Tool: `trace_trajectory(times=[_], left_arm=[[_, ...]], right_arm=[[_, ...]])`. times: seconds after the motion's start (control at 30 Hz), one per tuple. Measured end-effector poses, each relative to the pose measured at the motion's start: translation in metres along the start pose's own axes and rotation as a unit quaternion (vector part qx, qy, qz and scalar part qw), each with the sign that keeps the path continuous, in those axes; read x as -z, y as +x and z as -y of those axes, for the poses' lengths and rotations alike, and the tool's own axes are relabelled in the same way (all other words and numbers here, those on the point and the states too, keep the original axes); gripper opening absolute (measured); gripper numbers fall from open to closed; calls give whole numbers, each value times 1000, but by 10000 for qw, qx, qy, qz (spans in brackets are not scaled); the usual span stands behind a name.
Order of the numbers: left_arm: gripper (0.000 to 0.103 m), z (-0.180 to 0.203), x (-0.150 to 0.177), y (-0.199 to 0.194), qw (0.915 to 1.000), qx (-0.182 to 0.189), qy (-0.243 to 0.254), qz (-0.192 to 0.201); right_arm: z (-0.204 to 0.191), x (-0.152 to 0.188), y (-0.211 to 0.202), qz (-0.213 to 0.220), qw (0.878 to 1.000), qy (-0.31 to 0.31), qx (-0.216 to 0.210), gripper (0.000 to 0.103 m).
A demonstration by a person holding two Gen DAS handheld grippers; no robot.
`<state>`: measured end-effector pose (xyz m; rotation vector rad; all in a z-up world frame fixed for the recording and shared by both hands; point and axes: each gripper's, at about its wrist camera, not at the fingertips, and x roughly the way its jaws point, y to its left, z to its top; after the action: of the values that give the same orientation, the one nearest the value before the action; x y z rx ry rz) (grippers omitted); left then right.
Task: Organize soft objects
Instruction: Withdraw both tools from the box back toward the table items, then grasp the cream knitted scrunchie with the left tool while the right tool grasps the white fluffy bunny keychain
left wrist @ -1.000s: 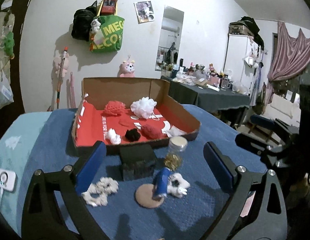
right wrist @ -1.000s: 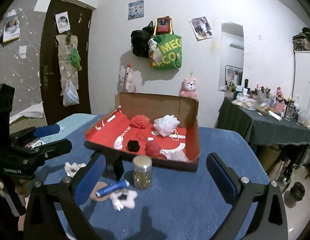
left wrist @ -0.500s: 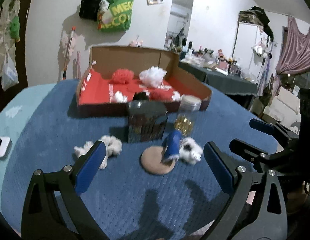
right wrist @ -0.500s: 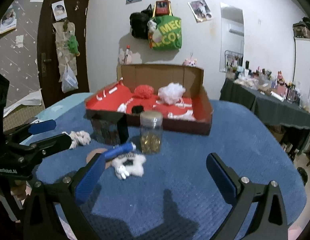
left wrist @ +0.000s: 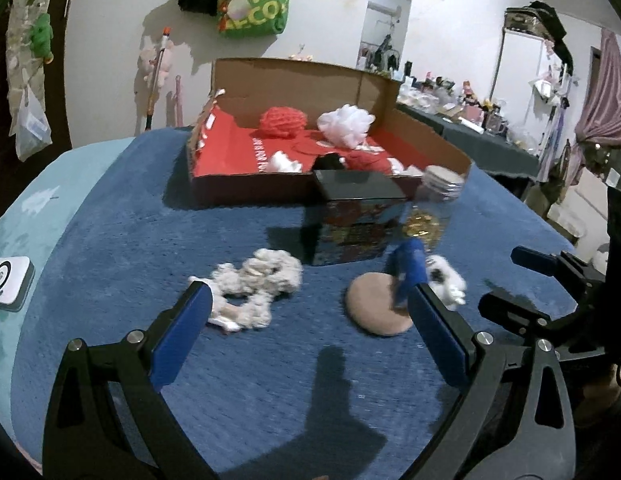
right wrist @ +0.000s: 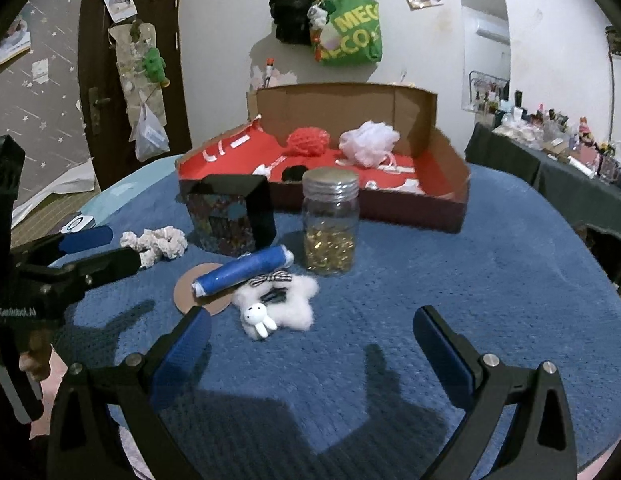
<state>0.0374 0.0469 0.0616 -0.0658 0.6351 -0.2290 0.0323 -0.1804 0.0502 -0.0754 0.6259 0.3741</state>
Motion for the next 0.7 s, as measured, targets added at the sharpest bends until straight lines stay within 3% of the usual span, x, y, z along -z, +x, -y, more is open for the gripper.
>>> trace_trajectory(times=[0.27,0.47,0.5,0.57,0.63,0.7], left_arm=[[98,-28,-7,28,9988,-137,86,-457],[76,-37,-12,53,9958,-99,250,-874],[67,-37,-12,58,9946,-69,303,-987],[56,-37,-11,65,9934,-38,388,-1081],[31,-36,-11,64,9936,-35,445,-1040],[30,-37,-10,60,9940,130,386,-1014]], right_arm=[[-7,-5,31,-356,9989,-112,-277,99],[-15,-9,51,-640,9970,-345,-284,74],[-15,-9,53,-666,9967,-371,-292,71],[-16,-8,55,-663,9961,-408,-408,51],[-18,-7,53,-610,9958,-487,-474,45],[-18,-7,49,-537,9959,-512,-520,42]])
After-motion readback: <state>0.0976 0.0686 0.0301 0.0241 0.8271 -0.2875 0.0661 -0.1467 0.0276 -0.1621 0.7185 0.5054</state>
